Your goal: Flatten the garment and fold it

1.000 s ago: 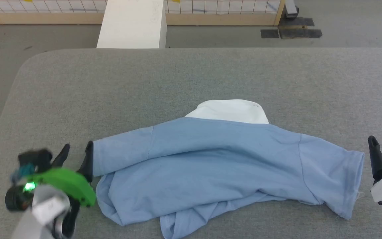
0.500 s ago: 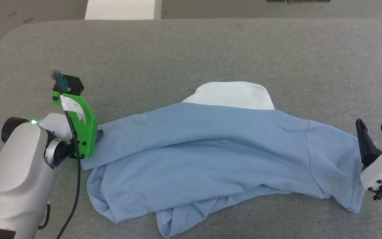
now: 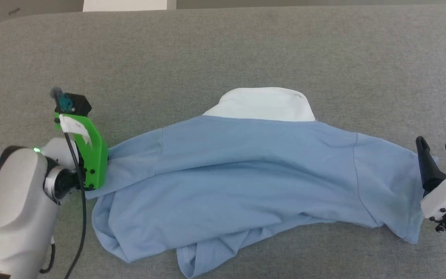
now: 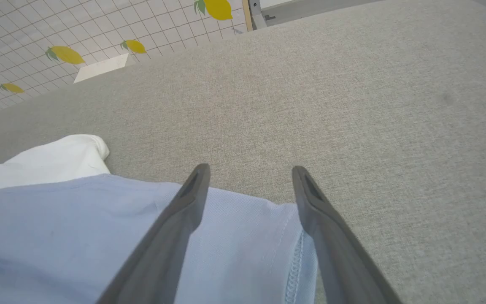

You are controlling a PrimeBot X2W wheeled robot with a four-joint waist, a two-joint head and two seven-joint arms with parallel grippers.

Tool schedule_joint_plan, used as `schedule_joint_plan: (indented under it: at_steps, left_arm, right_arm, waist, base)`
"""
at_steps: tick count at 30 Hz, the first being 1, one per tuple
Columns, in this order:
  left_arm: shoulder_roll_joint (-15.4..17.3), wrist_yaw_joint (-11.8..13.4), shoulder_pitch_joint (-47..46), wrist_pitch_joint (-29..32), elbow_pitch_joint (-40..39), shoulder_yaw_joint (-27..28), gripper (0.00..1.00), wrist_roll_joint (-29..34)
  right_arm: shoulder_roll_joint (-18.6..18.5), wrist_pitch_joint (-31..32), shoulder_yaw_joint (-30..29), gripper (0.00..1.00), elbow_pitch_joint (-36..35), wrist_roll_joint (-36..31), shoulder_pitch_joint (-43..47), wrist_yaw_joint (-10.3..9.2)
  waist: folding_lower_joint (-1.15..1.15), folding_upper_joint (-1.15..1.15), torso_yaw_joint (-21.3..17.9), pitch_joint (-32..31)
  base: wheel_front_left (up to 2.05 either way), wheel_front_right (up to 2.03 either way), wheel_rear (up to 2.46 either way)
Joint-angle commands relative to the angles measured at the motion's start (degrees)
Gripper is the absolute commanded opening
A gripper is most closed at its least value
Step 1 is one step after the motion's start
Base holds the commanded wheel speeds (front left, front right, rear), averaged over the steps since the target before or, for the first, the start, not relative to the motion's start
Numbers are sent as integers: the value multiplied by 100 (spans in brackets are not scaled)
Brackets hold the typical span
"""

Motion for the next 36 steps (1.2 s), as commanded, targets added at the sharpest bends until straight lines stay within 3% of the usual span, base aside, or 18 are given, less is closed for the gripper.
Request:
schedule_joint_plan:
  at_steps: [1,7,11,16,21,24,35,36]
  left_arm:
    - [-103,-21,273,-111,54,-17,0,-71]
    - [-131,165,481,-932,-514,609,0,-435]
    - [-139,342,824,-1310,-1092,999,0,-670]
    - [-93,561,1372,-1515,-1872,1302,0,-822]
    - [-75,710,1730,-1552,-2502,1439,0,-904]
    - [-57,727,1801,-1553,-2744,1469,0,-932]
    - [26,741,1818,-1624,-3023,1567,0,-958]
    - [21,744,1819,-1630,-3022,1564,0,-958]
  right_arm:
    - [-1,-36,-5,100,32,-40,-51,-9]
    - [-1,207,-178,100,-45,-241,-70,-9]
    - [-1,768,-325,100,-160,-505,-181,-9]
    - [-82,1999,-235,100,-231,-1026,-459,-9]
    - [-460,3352,-36,100,-97,-1369,-785,-9]
    - [-641,3842,44,100,-58,-1440,-904,-9]
    - [-523,4306,493,100,267,-1446,-872,-9]
    - [-497,4332,486,93,290,-1431,-874,-9]
  waist:
    - [0,20,28,-74]
    - [0,20,74,-240]
    - [0,20,78,-257]
    - [0,20,49,-144]
    - [0,20,108,100]
    - [0,20,185,295]
    - [0,20,268,693]
    - [0,20,264,692]
  base:
    - [0,0,0]
    - [0,0,0]
    - [0,0,0]
    - [0,0,0]
    - [0,0,0]
    - [0,0,0]
    - [0,0,0]
    - [0,0,0]
